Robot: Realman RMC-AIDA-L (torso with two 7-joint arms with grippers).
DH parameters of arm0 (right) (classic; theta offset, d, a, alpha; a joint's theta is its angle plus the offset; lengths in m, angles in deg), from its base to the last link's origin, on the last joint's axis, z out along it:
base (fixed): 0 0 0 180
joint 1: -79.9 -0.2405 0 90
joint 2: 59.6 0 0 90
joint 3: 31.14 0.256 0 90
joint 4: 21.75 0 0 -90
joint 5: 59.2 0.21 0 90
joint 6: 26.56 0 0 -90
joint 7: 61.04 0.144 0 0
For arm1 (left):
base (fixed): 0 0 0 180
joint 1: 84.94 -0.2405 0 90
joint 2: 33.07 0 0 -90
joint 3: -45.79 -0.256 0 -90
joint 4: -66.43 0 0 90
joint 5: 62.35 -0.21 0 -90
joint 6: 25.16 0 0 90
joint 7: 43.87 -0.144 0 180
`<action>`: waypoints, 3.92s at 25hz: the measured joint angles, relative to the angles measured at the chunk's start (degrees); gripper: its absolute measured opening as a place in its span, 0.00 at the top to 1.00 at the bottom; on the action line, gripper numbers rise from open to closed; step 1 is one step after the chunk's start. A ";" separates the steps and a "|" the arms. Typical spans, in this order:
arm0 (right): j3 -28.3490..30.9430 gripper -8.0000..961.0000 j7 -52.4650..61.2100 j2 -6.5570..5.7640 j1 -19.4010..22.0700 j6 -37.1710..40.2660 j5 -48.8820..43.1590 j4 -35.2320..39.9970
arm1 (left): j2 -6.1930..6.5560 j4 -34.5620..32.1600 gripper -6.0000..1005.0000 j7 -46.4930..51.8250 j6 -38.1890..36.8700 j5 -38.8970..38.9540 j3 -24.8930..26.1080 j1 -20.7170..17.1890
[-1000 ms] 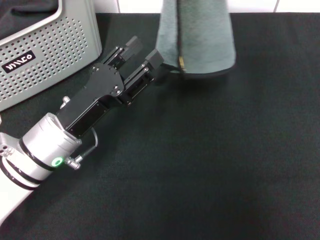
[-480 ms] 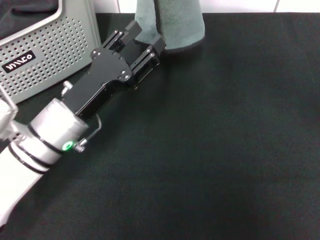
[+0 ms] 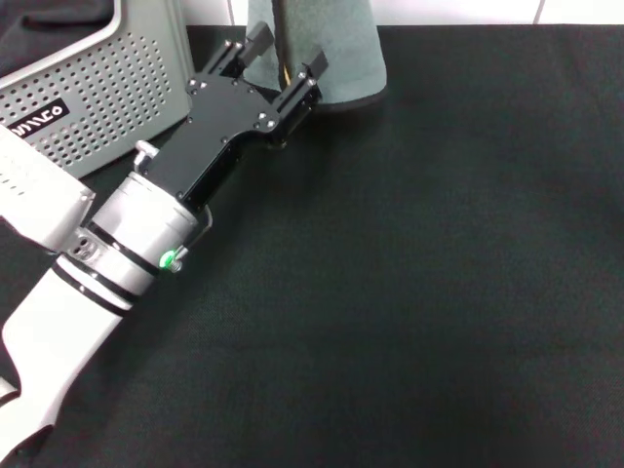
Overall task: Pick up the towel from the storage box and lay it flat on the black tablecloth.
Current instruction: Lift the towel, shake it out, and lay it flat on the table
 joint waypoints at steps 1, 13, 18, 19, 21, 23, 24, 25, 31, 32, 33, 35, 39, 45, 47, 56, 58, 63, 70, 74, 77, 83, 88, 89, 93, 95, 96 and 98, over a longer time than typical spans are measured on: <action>-0.38 0.98 0.00 0.00 -0.23 -0.33 -0.01 -0.15 | 0.00 -0.38 0.32 -1.50 0.59 2.08 -1.10 0.01; -2.10 0.98 -0.02 0.00 -0.06 -1.17 -0.17 1.79 | 0.00 -0.39 0.32 -10.06 5.66 15.67 -6.31 0.18; -2.09 0.98 -0.06 0.00 0.90 -1.21 -0.39 3.72 | 0.00 -0.11 0.32 -10.12 8.29 17.05 -6.31 0.14; -2.07 0.98 -0.09 0.00 1.00 -1.21 -0.40 3.92 | 0.00 -0.09 0.32 -10.13 8.62 17.14 -6.32 0.07; -1.99 0.98 -0.16 0.00 1.12 -1.21 -0.40 4.18 | 0.00 -0.06 0.32 -10.15 8.92 17.18 -6.29 -0.16; -1.90 0.98 -0.22 0.00 1.43 -1.21 -0.42 4.43 | 0.00 -0.03 0.32 -10.15 8.94 17.25 -6.15 -0.44; -1.87 0.98 -0.25 0.00 1.73 -1.21 -0.45 4.70 | 0.00 0.03 0.32 -10.10 8.95 17.28 -6.13 -0.52; -1.83 0.98 -0.27 0.00 2.07 -1.21 -0.50 4.95 | 0.00 0.12 0.32 -10.04 8.96 17.37 -6.11 -0.60; -1.79 0.98 -0.31 0.00 3.97 -1.21 -1.83 6.92 | 0.00 0.33 0.33 -9.89 8.83 18.69 -6.28 -1.41; -1.79 0.98 -0.30 0.00 4.37 -1.21 -2.09 7.25 | 0.00 0.33 0.33 -9.89 8.69 18.69 -6.29 -1.57; -1.79 0.98 -0.30 0.00 4.67 -1.21 -2.19 7.49 | 0.00 0.33 0.33 -9.89 8.60 18.69 -6.29 -1.66; -1.79 0.98 -0.34 0.00 5.10 -1.21 -2.20 7.72 | 0.00 0.33 0.33 -9.86 8.57 18.72 -6.29 -1.94; -1.72 0.98 -0.39 0.00 5.39 -1.21 -2.20 7.82 | 0.00 0.32 0.33 -9.82 8.45 18.78 -6.37 -2.26; -1.71 0.98 -0.41 0.00 5.46 -1.77 -2.24 7.53 | 0.00 0.24 0.33 -9.81 6.14 18.53 -7.14 -2.46; -1.71 0.98 -0.42 0.00 5.46 -1.81 -2.24 7.43 | 0.00 0.31 0.33 -9.78 4.14 18.53 -7.75 -2.78; -1.58 0.98 -0.36 0.01 5.46 -2.53 -2.95 7.17 | 0.00 0.33 0.33 -9.72 1.82 18.59 -7.79 -3.71; -1.39 0.98 -0.35 0.00 5.46 -2.54 -2.95 7.15 | 0.00 0.36 0.33 -9.71 1.80 18.51 -7.88 -3.74; -0.94 0.98 -0.16 0.00 5.46 -2.53 -2.95 7.14 | 0.03 0.39 0.33 -9.71 1.77 18.20 -8.63 -3.76; -0.90 0.98 -0.03 0.01 5.46 -2.54 -2.95 7.14 | 0.14 0.30 0.35 -9.71 1.65 18.15 -9.78 -3.57; -0.93 0.98 -0.01 0.00 5.46 -2.53 -2.94 7.14 | 0.12 0.27 0.36 -9.71 1.64 18.14 -9.92 -3.45; -0.98 0.98 0.00 0.00 5.46 -2.52 -2.94 7.13 | 0.16 0.15 0.45 -9.70 1.44 18.14 -9.91 -3.64; -1.08 0.98 0.00 0.01 5.46 -2.50 -2.94 6.98 | 0.25 0.28 0.62 -9.64 -0.62 18.16 -10.95 -3.92; -1.31 0.98 0.00 0.01 5.46 -2.35 -2.94 6.96 | 0.31 0.36 0.80 -9.63 -0.85 18.16 -11.42 -3.75; -1.33 0.98 0.00 0.01 5.46 -2.32 -2.94 6.96 | 0.31 0.38 0.82 -9.63 -0.85 18.16 -11.46 -3.72; -1.36 0.98 0.00 0.01 5.46 -2.23 -2.94 6.96 | 0.37 0.42 0.90 -9.53 -1.06 18.16 -11.50 -3.72; -1.37 0.98 0.00 0.00 5.46 -2.19 -2.94 6.97 | 0.38 0.42 0.91 -9.49 -1.16 18.16 -11.50 -3.74; -1.37 0.98 0.00 0.00 5.46 -2.18 -2.94 6.96 | 0.38 0.42 0.92 -9.46 -1.23 18.15 -11.50 -3.77; -1.39 0.98 0.00 0.01 5.49 -2.17 -2.94 6.96 | 0.43 0.42 0.94 -9.43 -1.28 18.14 -11.49 -3.82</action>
